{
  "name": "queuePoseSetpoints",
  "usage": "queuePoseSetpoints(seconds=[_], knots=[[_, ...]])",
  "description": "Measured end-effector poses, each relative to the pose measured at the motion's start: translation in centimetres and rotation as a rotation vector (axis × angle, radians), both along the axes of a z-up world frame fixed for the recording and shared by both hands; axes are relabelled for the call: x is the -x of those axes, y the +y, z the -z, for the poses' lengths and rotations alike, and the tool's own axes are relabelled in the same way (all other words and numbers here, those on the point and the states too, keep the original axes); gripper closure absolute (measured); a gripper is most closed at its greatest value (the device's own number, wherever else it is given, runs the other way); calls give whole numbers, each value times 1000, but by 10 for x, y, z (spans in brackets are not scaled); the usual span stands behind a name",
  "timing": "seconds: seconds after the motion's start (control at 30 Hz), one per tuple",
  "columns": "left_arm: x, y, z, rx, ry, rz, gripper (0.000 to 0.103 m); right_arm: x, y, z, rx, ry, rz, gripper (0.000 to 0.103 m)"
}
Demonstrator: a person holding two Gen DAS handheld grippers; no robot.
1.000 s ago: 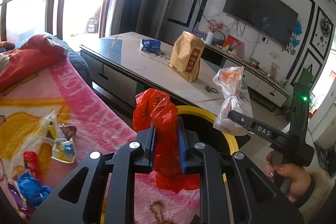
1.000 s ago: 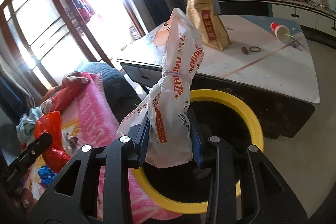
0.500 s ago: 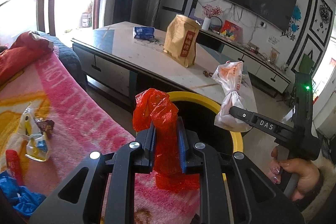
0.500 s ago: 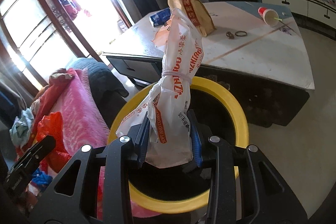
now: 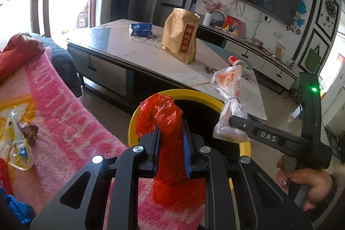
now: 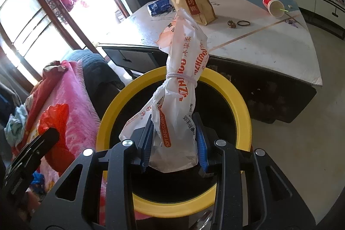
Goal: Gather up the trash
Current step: 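Lift and carry both bags over the yellow-rimmed bin, then open both grippers to drop the bags into the bin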
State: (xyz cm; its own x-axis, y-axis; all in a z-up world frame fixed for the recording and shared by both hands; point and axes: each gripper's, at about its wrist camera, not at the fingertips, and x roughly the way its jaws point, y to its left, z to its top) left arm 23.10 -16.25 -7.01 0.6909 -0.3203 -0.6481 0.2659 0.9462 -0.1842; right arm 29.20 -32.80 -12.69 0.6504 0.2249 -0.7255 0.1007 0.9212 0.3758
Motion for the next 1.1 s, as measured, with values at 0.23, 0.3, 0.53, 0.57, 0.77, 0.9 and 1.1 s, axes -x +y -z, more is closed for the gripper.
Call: queuePoseSetpoints(seconds=[0.23,0.3,0.53,0.57,0.77,0.9,1.1], knots=[[-13,-7,5,29,9,2,86,0,-3,-1,3,1,12,74],[-17,-6,6,51,21,-6,86,1,-2,-2,2,0,12,73],[-29,-1,7,131,46,-21,69,1,-6,-1,-12,6,30,69],[-29,0,7,136,48,-25,54,1,-7,-2,-14,4,32,68],[-25,5,8,164,68,-35,28,4,-7,-8,1,-18,51,50],[-19,10,4,158,66,-48,18,7,-3,-15,28,-39,47,44],[-9,22,-8,116,52,-94,7,12,7,-32,72,-88,33,36]])
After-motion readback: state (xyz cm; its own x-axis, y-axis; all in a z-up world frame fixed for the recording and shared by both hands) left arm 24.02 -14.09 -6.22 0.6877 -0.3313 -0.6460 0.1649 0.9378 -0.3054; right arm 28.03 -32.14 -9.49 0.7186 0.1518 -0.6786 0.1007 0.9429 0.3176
